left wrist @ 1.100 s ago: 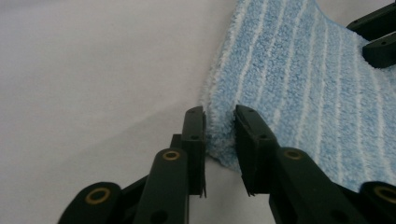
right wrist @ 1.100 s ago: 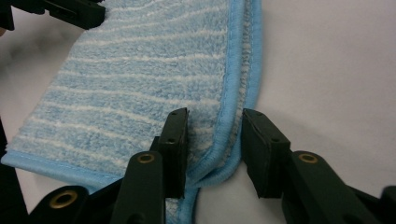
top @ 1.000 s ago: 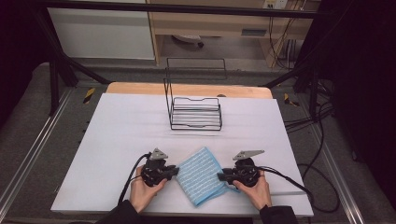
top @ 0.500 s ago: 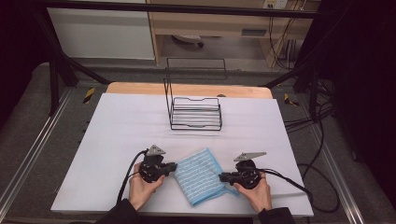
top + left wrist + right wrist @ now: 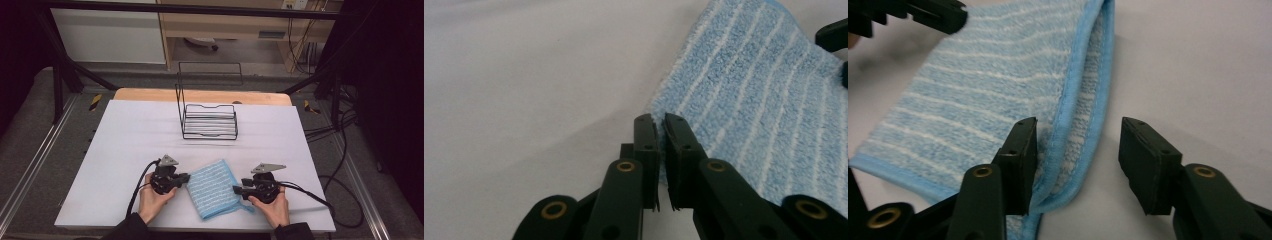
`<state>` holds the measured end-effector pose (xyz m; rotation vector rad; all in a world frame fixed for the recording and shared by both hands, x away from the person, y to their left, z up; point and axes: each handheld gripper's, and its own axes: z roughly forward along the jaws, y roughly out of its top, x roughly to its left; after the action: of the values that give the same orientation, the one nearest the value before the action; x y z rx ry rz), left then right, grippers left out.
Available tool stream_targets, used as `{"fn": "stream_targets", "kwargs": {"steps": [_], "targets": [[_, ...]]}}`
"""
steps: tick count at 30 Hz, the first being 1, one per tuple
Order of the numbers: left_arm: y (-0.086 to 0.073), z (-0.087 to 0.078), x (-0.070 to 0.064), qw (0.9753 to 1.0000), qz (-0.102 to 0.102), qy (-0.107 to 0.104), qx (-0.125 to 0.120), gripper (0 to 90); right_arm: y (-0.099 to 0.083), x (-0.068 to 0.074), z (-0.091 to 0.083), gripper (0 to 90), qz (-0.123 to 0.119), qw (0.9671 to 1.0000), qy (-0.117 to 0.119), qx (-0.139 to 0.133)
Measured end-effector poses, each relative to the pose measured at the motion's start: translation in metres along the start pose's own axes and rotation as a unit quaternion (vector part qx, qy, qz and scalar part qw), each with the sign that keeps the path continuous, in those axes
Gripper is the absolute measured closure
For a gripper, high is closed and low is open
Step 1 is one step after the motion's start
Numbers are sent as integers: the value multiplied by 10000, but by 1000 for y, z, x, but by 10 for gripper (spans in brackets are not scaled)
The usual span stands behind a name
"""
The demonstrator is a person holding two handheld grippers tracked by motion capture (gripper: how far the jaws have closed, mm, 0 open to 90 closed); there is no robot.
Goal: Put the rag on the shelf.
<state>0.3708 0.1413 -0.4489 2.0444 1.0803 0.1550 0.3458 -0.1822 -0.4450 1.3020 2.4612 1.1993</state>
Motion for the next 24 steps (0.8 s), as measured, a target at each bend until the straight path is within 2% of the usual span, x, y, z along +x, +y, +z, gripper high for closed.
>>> {"fn": "stream_targets", "kwargs": {"steps": [3, 10, 12, 16, 24], "targets": [[-1, 0, 1, 10000, 0, -17, -9, 840, -2, 0, 6, 538, 90, 9998, 109, 128], [1, 0, 0, 10000, -15, 28, 29, 848, -4, 5, 7, 766, 340, 9986, 350, 200], [3, 1, 0, 10000, -3, 52, 33, 852, -3, 6, 5, 801, 377, 9983, 386, 209], [9, 2, 1, 9999, 53, 123, 63, 858, -3, 9, 3, 822, 455, 9978, 422, 221], [27, 11, 8, 9996, 71, 244, 82, 860, -5, 22, 6, 824, 826, 9957, 387, 150]]}}
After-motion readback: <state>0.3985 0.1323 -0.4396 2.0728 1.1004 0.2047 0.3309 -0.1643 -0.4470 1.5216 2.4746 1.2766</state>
